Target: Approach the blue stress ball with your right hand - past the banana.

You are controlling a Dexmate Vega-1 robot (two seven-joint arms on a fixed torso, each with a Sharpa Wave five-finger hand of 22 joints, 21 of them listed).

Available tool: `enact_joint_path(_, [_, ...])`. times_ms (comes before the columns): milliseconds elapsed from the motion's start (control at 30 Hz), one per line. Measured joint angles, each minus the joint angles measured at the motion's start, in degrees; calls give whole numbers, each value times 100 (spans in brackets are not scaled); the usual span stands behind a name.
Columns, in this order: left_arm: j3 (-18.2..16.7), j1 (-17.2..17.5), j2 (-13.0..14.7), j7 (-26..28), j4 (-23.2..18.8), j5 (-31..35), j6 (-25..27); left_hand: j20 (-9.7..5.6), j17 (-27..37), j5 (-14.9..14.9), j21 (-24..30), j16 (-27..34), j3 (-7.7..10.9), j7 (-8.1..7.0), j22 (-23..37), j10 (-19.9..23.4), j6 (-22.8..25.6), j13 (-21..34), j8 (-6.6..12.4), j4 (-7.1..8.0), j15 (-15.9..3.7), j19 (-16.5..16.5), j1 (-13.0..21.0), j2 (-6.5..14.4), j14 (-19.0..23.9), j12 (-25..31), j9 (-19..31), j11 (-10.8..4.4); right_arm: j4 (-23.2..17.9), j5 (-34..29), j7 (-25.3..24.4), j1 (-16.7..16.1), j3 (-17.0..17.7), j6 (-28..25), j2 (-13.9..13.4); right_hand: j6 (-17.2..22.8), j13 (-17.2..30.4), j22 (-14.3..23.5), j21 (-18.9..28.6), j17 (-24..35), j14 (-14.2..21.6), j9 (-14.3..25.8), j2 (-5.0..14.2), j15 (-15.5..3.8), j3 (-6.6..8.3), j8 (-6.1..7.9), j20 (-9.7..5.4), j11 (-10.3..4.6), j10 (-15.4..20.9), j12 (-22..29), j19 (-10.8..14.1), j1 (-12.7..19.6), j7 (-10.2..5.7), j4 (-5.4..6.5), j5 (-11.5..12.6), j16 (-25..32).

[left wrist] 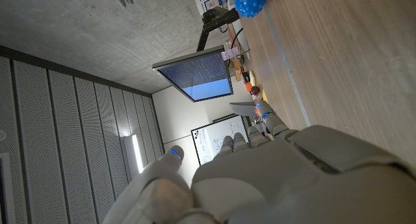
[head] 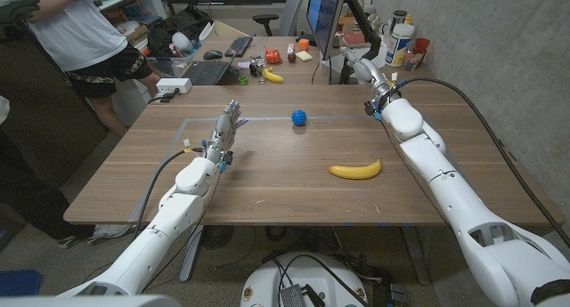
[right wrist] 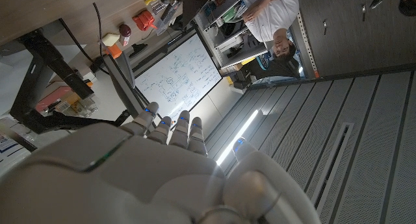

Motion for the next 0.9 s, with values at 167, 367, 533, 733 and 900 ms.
enact_joint_path(167, [0, 0, -3, -7, 16, -2, -4, 0, 0, 0, 0, 0, 0, 0, 0, 0, 0, 0, 0, 0, 0, 0, 0, 0, 0, 0, 0, 0, 1, -76, 0, 30, -29, 7, 2, 22, 0, 0, 0, 0, 0, 0, 0, 0, 0, 0, 21, 0, 0, 0, 21, 0, -22, 0, 0, 0])
enact_joint_path(367, [3, -10, -9, -17, 35, -2, -12, 0, -14, 0, 0, 0, 0, 0, 0, 0, 0, 0, 0, 0, 0, 0, 0, 0, 0, 0, 0, 0, 1, -165, -2, 58, -62, 8, 4, 44, 0, 0, 0, 0, 0, 0, 0, 0, 0, 0, 21, 0, 0, 0, 20, 0, 1, 0, 0, 0])
enact_joint_path(533, [8, -14, -10, -17, 38, -2, -15, 0, -15, 0, 0, 0, 0, 0, 0, 0, 0, 0, 0, 0, 0, 0, 0, 0, 0, 0, 0, 0, 1, -239, -9, 87, -104, 8, 5, 74, 0, 0, 0, 0, 0, -1, 0, 0, -10, 0, 21, 0, 0, 0, 20, 0, -11, -10, 0, 0])
enact_joint_path(733, [8, -13, -9, -17, 38, -2, -15, 0, -15, 0, 0, 0, 0, 0, 0, 0, 0, 0, 0, 0, 0, 0, 0, 0, 0, 0, 0, 0, 13, -362, -26, 136, -159, 8, 12, 73, 0, 0, 0, 1, 0, 0, 7, 0, 0, 0, 20, 0, 0, 0, 21, 38, -11, -33, 0, 0])
enact_joint_path(900, [8, -9, -6, -16, 37, -2, -18, 0, -14, 0, 0, 0, 0, 0, 0, 0, 0, 0, 0, 0, 0, 0, 0, 0, 0, 0, 0, 0, 30, -455, -51, 172, -199, 8, 19, 73, 0, 0, 0, 1, 0, 0, 7, 0, 0, 0, -1, 0, 0, 0, 42, 38, -11, -33, 0, 0])
